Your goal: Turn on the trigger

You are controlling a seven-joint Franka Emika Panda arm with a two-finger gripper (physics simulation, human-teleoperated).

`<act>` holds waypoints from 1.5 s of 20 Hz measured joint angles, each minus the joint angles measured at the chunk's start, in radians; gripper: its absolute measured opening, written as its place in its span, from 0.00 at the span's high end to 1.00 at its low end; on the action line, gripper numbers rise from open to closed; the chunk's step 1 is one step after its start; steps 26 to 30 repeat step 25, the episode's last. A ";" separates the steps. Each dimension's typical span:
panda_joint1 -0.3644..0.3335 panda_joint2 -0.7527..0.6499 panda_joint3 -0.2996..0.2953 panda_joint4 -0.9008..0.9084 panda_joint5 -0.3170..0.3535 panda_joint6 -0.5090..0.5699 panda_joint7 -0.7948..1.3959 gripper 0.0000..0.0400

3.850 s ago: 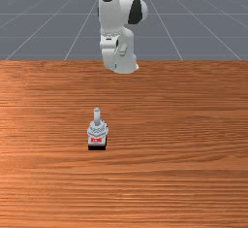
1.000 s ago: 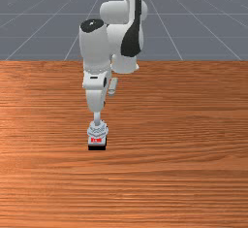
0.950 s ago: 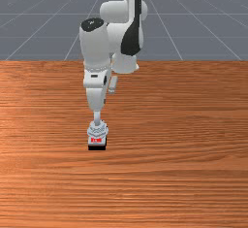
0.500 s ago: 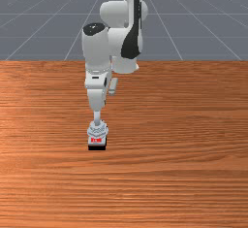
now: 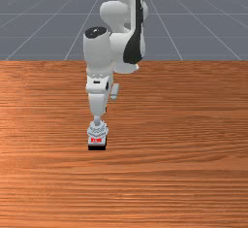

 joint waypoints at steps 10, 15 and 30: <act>0.029 -0.073 -0.039 -0.120 -0.011 0.030 0.092 1.00; -0.003 -0.067 -0.029 -0.107 -0.013 0.019 0.003 1.00; -0.051 0.044 0.011 0.127 -0.010 -0.100 -0.096 1.00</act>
